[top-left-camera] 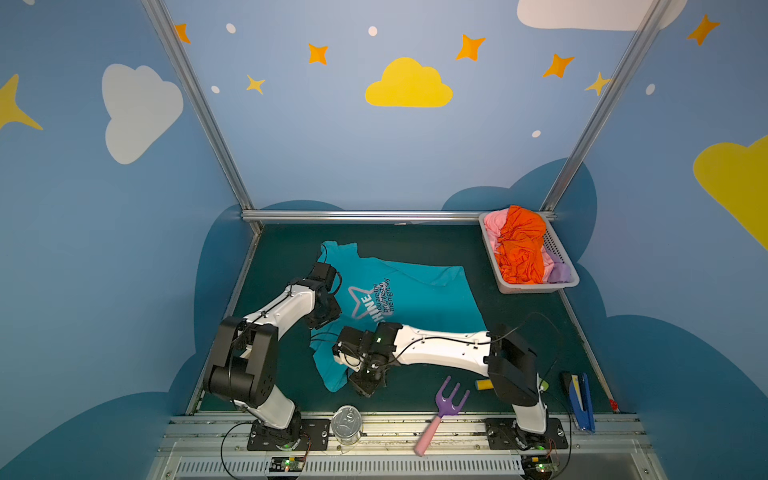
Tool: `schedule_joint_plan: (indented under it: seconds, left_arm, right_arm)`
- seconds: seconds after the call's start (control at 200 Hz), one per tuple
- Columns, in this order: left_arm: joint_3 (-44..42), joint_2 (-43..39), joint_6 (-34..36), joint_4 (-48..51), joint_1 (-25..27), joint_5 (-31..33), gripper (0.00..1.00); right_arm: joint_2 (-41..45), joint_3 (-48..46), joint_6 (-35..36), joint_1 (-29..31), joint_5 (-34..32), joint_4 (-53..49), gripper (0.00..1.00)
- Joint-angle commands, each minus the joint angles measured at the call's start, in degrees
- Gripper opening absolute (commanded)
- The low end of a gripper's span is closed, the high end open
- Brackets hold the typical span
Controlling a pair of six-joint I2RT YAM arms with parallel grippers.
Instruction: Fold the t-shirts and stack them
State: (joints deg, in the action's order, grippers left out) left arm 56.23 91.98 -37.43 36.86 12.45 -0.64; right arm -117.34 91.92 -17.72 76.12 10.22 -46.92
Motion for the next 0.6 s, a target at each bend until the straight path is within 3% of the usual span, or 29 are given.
schedule_joint_plan:
  seconds: [0.0, 0.12, 0.436, 0.506, 0.566, 0.596]
  left_arm:
    - [-1.8, 2.4, -1.3, -0.3, 0.0, -1.0, 0.34]
    - [-2.4, 4.8, -1.7, -1.6, -0.1, -1.6, 0.34]
    - [-1.0, 10.9, -2.7, -3.7, -0.1, -2.9, 0.33]
    - [-0.3, 12.3, -2.5, -3.3, -0.1, -2.9, 0.33]
    - [0.3, 13.1, -2.3, -3.2, -0.1, -3.0, 0.33]
    - [0.7, 13.4, -2.3, -3.0, -0.1, -3.1, 0.33]
  right_arm:
    - [-3.3, 3.2, 2.3, 0.0, -4.4, 2.1, 0.43]
    - [-8.0, 6.5, 2.1, -0.2, -5.8, 3.2, 0.48]
    - [-14.2, 12.7, -0.5, -2.2, -13.9, 1.9, 0.48]
    - [-14.7, 12.3, -1.0, -2.9, -13.8, 1.9, 0.37]
    - [-14.8, 11.7, -1.9, -3.6, -13.1, 1.8, 0.03]
    - [-14.3, 10.9, -2.5, -3.9, -13.0, 1.9, 0.00]
